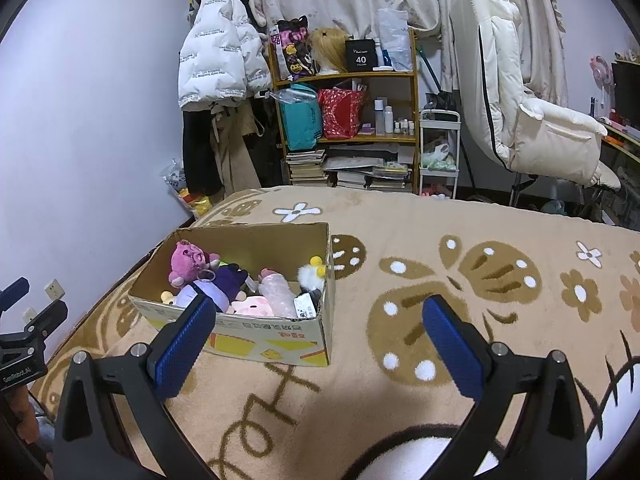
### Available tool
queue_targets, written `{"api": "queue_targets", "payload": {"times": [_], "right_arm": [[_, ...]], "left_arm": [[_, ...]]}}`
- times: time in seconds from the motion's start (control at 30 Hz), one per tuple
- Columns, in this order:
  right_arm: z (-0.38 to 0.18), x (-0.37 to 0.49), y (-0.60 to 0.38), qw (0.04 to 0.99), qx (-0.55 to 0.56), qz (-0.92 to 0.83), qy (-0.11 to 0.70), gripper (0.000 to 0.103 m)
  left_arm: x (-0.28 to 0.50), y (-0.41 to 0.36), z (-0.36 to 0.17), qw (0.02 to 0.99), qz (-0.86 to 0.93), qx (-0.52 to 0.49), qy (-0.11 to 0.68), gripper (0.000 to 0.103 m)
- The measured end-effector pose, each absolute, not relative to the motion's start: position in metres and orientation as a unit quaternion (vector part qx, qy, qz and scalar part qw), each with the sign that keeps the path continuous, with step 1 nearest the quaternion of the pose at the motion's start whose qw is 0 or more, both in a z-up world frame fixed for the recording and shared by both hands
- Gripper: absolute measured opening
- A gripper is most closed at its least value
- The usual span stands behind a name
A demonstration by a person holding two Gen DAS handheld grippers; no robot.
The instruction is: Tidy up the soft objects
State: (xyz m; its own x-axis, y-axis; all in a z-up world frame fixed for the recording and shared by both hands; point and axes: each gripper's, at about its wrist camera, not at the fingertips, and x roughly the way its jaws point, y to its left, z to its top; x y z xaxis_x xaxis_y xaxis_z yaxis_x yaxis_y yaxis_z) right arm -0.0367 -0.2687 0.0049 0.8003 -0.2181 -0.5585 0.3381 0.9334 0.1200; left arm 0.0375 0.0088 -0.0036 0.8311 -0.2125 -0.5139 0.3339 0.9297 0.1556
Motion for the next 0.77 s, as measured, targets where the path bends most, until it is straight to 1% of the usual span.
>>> {"api": "queue_targets", "payload": {"times": [0.77], "right_arm": [[-0.0024, -0.0333, -0.2697, 0.942, 0.096, -0.154, 0.284, 0.103]], "left_arm": [[0.0399, 0.0113, -0.0046, 0.946, -0.161, 0.111, 0.259, 0.102]]}}
